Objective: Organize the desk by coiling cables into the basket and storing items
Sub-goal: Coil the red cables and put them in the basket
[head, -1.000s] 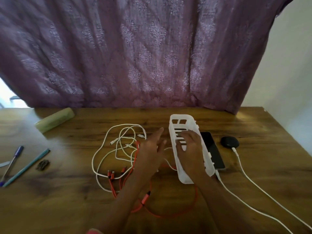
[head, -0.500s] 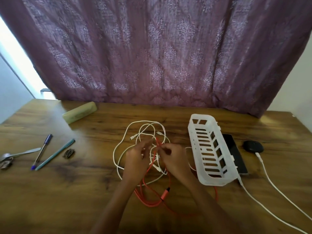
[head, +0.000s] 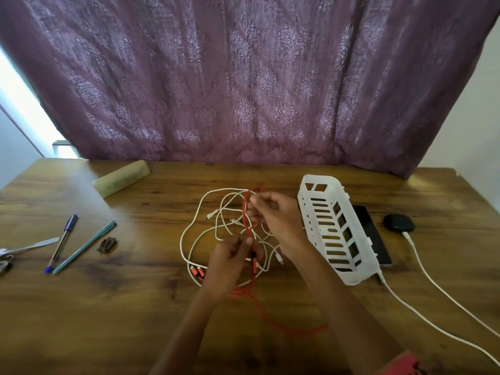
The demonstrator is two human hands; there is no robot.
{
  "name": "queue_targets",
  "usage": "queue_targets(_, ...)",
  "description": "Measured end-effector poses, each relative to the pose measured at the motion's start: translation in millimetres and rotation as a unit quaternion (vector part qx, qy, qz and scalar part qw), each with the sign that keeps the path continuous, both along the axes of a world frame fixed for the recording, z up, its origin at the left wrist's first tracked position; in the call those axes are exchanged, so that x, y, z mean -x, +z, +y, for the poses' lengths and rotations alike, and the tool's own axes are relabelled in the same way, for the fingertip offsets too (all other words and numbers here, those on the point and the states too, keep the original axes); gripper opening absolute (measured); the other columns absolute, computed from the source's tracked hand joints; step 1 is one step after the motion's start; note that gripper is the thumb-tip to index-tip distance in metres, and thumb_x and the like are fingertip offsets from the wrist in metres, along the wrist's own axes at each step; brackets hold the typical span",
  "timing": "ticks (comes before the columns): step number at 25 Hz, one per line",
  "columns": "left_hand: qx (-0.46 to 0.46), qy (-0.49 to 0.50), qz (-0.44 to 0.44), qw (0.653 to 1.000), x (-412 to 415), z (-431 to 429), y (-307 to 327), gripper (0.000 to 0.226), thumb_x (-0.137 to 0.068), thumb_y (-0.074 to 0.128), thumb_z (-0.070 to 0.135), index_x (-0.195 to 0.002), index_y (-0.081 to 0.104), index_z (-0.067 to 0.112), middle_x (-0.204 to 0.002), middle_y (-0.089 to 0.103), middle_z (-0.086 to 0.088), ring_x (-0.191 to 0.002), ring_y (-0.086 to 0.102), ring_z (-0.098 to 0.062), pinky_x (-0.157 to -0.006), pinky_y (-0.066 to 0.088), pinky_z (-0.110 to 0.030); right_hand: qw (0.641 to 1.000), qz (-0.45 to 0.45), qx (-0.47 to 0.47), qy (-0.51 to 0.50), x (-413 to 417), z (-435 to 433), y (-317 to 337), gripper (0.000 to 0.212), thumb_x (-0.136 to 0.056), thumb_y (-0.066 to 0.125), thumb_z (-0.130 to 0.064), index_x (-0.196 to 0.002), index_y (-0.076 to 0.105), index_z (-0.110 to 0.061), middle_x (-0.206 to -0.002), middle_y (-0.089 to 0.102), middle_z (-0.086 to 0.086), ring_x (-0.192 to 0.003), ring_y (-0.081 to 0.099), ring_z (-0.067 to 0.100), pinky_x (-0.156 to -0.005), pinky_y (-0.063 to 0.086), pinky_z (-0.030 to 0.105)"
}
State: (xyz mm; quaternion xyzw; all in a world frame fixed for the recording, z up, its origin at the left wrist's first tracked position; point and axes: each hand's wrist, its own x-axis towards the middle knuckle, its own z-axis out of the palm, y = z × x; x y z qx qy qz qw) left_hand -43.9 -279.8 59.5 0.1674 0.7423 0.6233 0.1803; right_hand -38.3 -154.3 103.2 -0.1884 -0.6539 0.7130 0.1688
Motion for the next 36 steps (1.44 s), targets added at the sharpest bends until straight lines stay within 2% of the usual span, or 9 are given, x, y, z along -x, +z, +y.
queue_targets(5,-0.060,0.027,0.015,0.998,9.2,-6.3,32.1,0.021,-0.098,0.039,0.014,-0.085,0.053,0.005,-0.055,0.057,0.005,-0.044,0.052,-0.008,-0.043,0.043,-0.019,0.984,-0.031,-0.178,0.003,-13.9,4.0,-19.7,0.013,-0.087,0.063,-0.019,-0.100,0.067,-0.019,-0.091,0.068,-0.008,-0.085,0.064,0.004,-0.070,0.049,0.010)
queue_targets(11,-0.159,0.071,-0.024,0.984,27.5,-4.5,65.7,0.025,-0.099,0.039,0.017,-0.083,0.058,0.013,-0.057,0.048,0.005,-0.043,0.044,-0.002,-0.038,0.039,-0.015,0.984,0.003,-0.045,0.170,-27.2,-32.8,-15.5,0.021,-0.090,0.053,-0.034,-0.092,0.068,-0.020,-0.088,0.069,-0.004,-0.091,0.065,0.011,-0.087,0.049,0.028)
queue_targets(15,-0.242,0.061,-0.062,0.966,39.7,-4.3,87.2,0.025,-0.099,0.036,0.016,-0.090,0.059,0.011,-0.062,0.058,0.003,-0.051,0.056,-0.005,-0.050,0.050,-0.017,0.982,0.013,-0.030,0.186,-26.9,-54.1,-14.8,0.013,-0.087,0.061,-0.007,-0.089,0.068,-0.019,-0.078,0.070,-0.012,-0.080,0.065,0.002,-0.078,0.051,0.022)
queue_targets(19,-0.147,-0.017,-0.057,0.987,45.8,-16.8,81.6,0.035,-0.099,0.034,0.032,-0.096,0.066,0.020,-0.086,0.072,-0.002,-0.075,0.067,-0.014,-0.065,0.052,-0.028,0.993,0.053,-0.006,0.104,-17.5,-54.6,8.3,0.021,-0.087,0.057,0.002,-0.085,0.068,-0.015,-0.082,0.071,0.003,-0.082,0.067,0.020,-0.082,0.054,0.039)
queue_targets(21,-0.079,-0.064,-0.027,0.995,41.0,-26.8,69.9,0.039,-0.095,0.036,0.040,-0.097,0.068,0.019,-0.089,0.073,-0.009,-0.083,0.069,-0.021,-0.073,0.054,-0.029,0.993,0.088,0.043,0.063,-12.3,-45.3,27.5,0.012,-0.087,0.058,-0.003,-0.087,0.067,-0.011,-0.081,0.071,0.006,-0.079,0.068,0.019,-0.074,0.059,0.035)
queue_targets(26,-0.053,-0.075,0.002,0.996,25.9,-43.6,60.6,0.028,-0.096,0.039,0.020,-0.083,0.061,0.009,-0.057,0.048,0.001,-0.047,0.046,-0.002,-0.050,0.042,-0.015,0.984,0.109,0.141,-0.010,6.5,-21.4,53.4,0.008,-0.086,0.061,-0.010,-0.086,0.063,-0.002,-0.078,0.070,0.009,-0.075,0.071,0.021,-0.062,0.059,0.029)
queue_targets(29,-0.064,-0.066,-0.016,0.996,28.1,-46.4,70.0,0.030,-0.098,0.035,0.022,-0.080,0.056,0.010,-0.057,0.037,0.003,-0.042,0.033,-0.001,-0.040,0.033,-0.015,0.991,0.072,-0.078,-0.084,10.8,-20.8,43.6,0.019,-0.084,0.067,-0.025,-0.074,0.063,-0.010,-0.071,0.068,0.006,-0.067,0.069,0.019,-0.060,0.056,0.025)
queue_targets(32,-0.105,-0.080,-0.050,0.990,32.6,-50.5,84.3,0.038,-0.099,0.033,0.029,-0.083,0.063,0.011,-0.054,0.035,0.006,-0.043,0.029,-0.003,-0.040,0.027,-0.016,0.921,0.112,-0.342,-0.149,7.9,-19.3,28.1,0.028,-0.085,0.059,-0.042,-0.099,0.059,-0.017,-0.097,0.061,-0.002,-0.091,0.058,0.011,-0.079,0.044,0.015)
queue_targets(36,-0.163,-0.094,-0.106,0.976,36.9,-48.1,105.3,0.033,-0.096,0.037,0.025,-0.089,0.063,0.008,-0.052,0.035,0.006,-0.044,0.028,-0.005,-0.041,0.026,-0.016,0.923,0.155,-0.352,0.011,20.5,-7.9,7.4,0.049,-0.091,0.041,-0.045,-0.134,0.043,-0.022,-0.137,0.046,-0.001,-0.130,0.039,0.013,-0.110,0.033,0.038)
